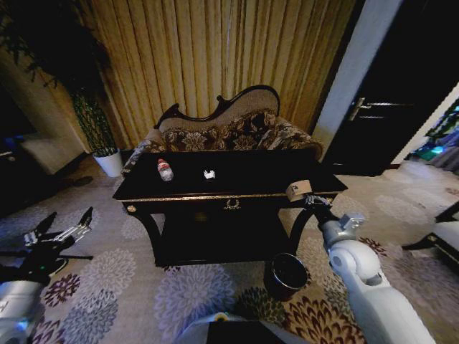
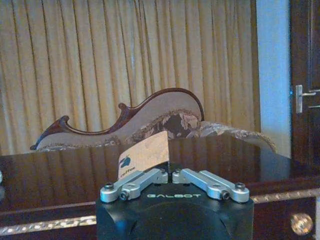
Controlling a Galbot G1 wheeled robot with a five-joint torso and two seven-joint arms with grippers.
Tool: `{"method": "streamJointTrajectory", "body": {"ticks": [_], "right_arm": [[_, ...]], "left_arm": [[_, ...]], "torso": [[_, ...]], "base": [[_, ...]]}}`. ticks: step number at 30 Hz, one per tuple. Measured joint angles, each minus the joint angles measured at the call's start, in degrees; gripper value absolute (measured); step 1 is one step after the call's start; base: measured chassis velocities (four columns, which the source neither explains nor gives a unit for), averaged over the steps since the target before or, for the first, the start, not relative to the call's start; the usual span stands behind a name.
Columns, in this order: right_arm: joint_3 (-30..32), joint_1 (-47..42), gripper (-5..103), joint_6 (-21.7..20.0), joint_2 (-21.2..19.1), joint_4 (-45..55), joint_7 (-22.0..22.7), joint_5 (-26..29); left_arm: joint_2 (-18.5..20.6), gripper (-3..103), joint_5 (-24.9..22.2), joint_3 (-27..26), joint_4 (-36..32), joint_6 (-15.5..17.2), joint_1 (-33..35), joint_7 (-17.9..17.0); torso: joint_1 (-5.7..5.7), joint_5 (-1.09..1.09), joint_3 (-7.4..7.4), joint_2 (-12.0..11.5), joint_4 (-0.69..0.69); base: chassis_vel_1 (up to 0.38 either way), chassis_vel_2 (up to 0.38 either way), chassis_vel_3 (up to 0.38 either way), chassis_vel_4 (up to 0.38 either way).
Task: Move to the front of the table and place the trash on the table into the trash bin.
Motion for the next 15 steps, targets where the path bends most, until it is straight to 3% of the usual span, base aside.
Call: {"method": "streamJointTrajectory", "body": {"ticks": [11, 15], "right_arm": [[-0.7, -1.7, 0, 1.5, 2.3, -3.6, -2.7, -0.6], [-1.2, -2.4, 0, 1.8, 3.7, -9.4, -4.1, -0.9]], "left_arm": [[0.1, 100, 0.0, 0.1, 0.3, 0.0, 0.0, 0.2], [0.3, 100, -0.1, 0.0, 0.5, 0.0, -0.1, 0.2]], "torso": [[-0.01, 0.0, -0.01, 0.0, 0.0], [0.01, 0.0, 0.01, 0.0, 0.0]], "base": [[0.036, -0.039, -0.03, 0.026], [0.0, 0.0, 0.0, 0.0]]}}
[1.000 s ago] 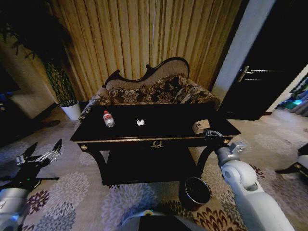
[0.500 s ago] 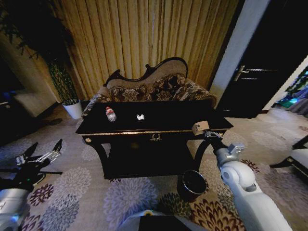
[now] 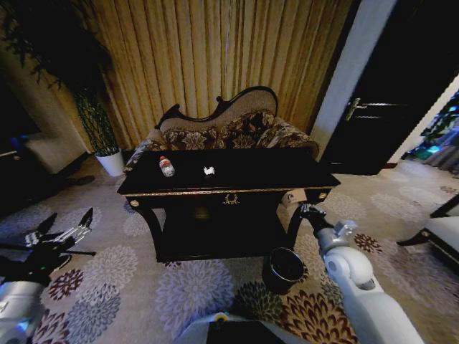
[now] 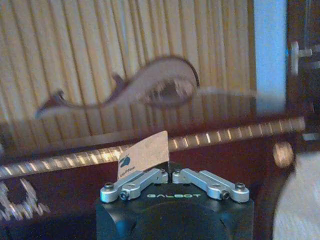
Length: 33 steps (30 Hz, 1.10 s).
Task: Move to the front of the table and place the trash on the table into the trash bin.
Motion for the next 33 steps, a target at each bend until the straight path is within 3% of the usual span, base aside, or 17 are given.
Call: {"method": "streamJointTrajectory", "body": {"ticks": [9, 15, 23, 32, 33], "right_arm": [[-2.1, 2.7, 0, 6.1, 2.1, -23.2, -1.9, -4.5], [-2.8, 4.7, 0, 6.5, 3.7, -31.3, -2.1, -3.4], [-3.4, 8.0, 0, 7.1, 6.9, -39.6, -2.1, -4.7], [-3.1, 8.3, -3, 9.1, 8.1, -41.7, -2.1, -6.3], [-3.0, 8.1, 1, 9.4, 8.2, -41.8, -2.1, -6.5]], "left_arm": [[0.0, 100, -0.5, -0.1, 0.1, -0.1, 0.1, 0.0], [-0.2, 100, -0.5, 0.2, 0.1, -0.1, -0.2, 0.3], [-0.5, 100, -0.4, -0.3, -0.1, -0.2, 0.2, 1.1], [-0.7, 100, -0.7, -0.4, -0.6, -0.4, 0.3, 1.3], [-0.7, 100, -0.7, -0.3, -0.7, -0.4, 0.3, 1.3]], "torso": [[-0.01, 0.02, 0.0, 0.0, 0.01], [0.0, 0.0, -0.01, 0.0, -0.01], [0.0, 0.01, -0.01, 0.0, 0.0], [-0.01, 0.0, -0.01, 0.0, 0.0], [0.0, 0.01, -0.01, 0.0, 0.0]], "base": [[0.0, 0.0, 0.0, 0.0], [0.0, 0.0, 0.0, 0.0], [0.0, 0.0, 0.0, 0.0], [0.0, 0.0, 0.0, 0.0], [0.0, 0.0, 0.0, 0.0]]}}
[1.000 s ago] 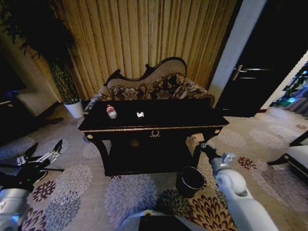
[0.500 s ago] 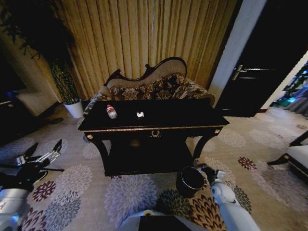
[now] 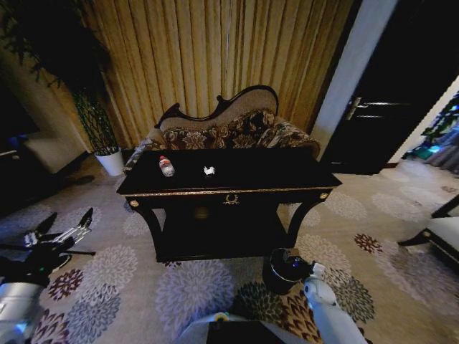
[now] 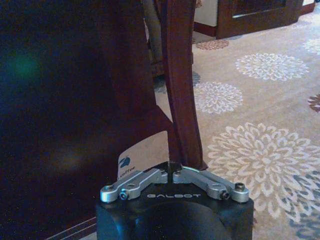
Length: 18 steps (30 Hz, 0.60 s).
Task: Move to the front of the table and place the trash on the table into the trash bin.
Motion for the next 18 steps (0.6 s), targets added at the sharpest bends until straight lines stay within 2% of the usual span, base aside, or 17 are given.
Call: {"method": "streamJointTrajectory", "body": {"ticks": [1, 3, 4, 6, 8, 12, 13, 14, 16, 17, 18], "right_arm": [[0.0, 0.0, 1, 0.0, 0.0, 0.0, 0.0, 0.0], [0.2, -0.2, 12, 0.9, 0.1, -0.2, 0.0, -0.3], [0.2, -0.2, 12, 0.9, 0.1, -0.2, 0.0, -0.3], [0.3, -0.5, 22, 1.4, 0.2, -0.1, 0.0, -0.3], [0.4, -0.5, 22, 1.5, 0.2, 0.0, 0.0, -0.2], [0.5, -0.9, 44, 1.6, 0.2, 0.9, 0.0, -0.2], [0.5, -0.9, 44, 1.6, 0.2, 0.9, 0.0, -0.2], [0.5, -1.0, 49, 1.6, 0.2, 1.1, 0.1, -0.2], [0.5, -1.0, 49, 1.6, 0.2, 1.2, 0.1, -0.2], [0.5, -1.1, 61, 1.6, 0.2, 1.4, 0.0, -0.2], [0.6, -1.2, 66, 1.6, 0.2, 1.7, -0.2, -0.1]], "left_arm": [[0.0, 100, 0.0, 0.0, 0.0, 0.0, 0.0, 0.0], [0.0, 100, 0.0, 0.1, -0.1, 0.0, -0.1, 0.0], [0.0, 100, 0.0, 0.1, -0.1, 0.0, -0.1, 0.0], [0.0, 100, 0.0, 0.1, -0.1, 0.0, -0.1, 0.1], [0.0, 100, 0.0, 0.1, -0.1, 0.0, 0.0, 0.1], [0.0, 100, 0.0, 0.2, -0.2, 0.0, -0.2, 0.3], [0.0, 100, 0.0, 0.2, -0.2, 0.0, -0.2, 0.3], [-0.1, 100, 0.0, 0.2, -0.2, 0.0, -0.2, 0.4], [-0.1, 100, 0.0, 0.2, -0.2, -0.1, -0.2, 0.4], [-0.1, 100, 0.0, 0.2, -0.2, -0.1, -0.2, 0.4], [-0.2, 100, 0.0, 0.1, -0.1, -0.1, -0.1, 0.5]], "torso": [[0.0, 0.0, 0.0, 0.0, 0.0], [0.0, 0.0, 0.0, 0.0, -0.01], [0.0, 0.0, 0.0, 0.0, -0.01], [0.0, 0.0, 0.0, 0.0, 0.0], [0.0, 0.0, 0.0, 0.0, 0.0], [0.0, 0.0, 0.0, 0.0, 0.0], [0.0, 0.0, 0.0, 0.0, 0.0], [0.0, 0.0, 0.0, 0.0, 0.0], [0.0, 0.0, 0.0, 0.0, 0.0], [0.0, 0.0, 0.0, 0.0, 0.0], [0.0, 0.0, 0.0, 0.0, 0.0]], "base": [[0.0, 0.0, 0.0, 0.0], [0.0, 0.0, 0.0, 0.0], [0.0, 0.0, 0.0, 0.0], [0.0, 0.0, 0.0, 0.0], [0.0, 0.0, 0.0, 0.0], [0.0, 0.0, 0.0, 0.0], [0.0, 0.0, 0.0, 0.0], [0.0, 0.0, 0.0, 0.0], [0.0, 0.0, 0.0, 0.0], [0.0, 0.0, 0.0, 0.0], [0.0, 0.0, 0.0, 0.0]]}}
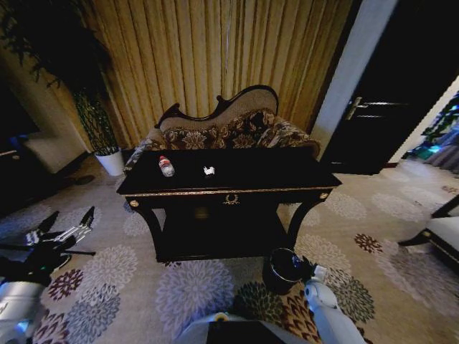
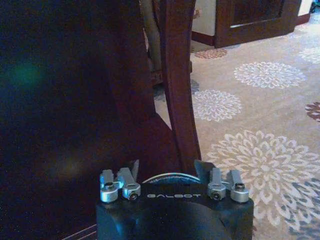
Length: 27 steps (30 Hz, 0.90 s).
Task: Move to the front of the table and place the trash on the table into the trash bin.
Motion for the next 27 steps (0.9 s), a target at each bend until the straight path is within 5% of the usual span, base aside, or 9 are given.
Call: {"method": "streamJointTrajectory", "body": {"ticks": [11, 27], "right_arm": [[0.2, -0.3, 99, -0.2, 0.8, 0.5, -1.0, 0.1], [0.1, -0.3, 100, -0.2, 0.5, 0.5, -1.0, 0.0]], "left_arm": [[0.0, 100, 0.0, 0.0, 0.3, -0.1, 0.1, 0.3], [0.1, 100, -0.1, -0.1, 0.7, -0.2, 0.1, 0.5]], "torso": [[0.0, 0.0, 0.0, 0.0, 0.0], [0.0, 0.0, 0.0, 0.0, 0.0]], "base": [[0.0, 0.0, 0.0, 0.0], [0.0, 0.0, 0.0, 0.0]]}}
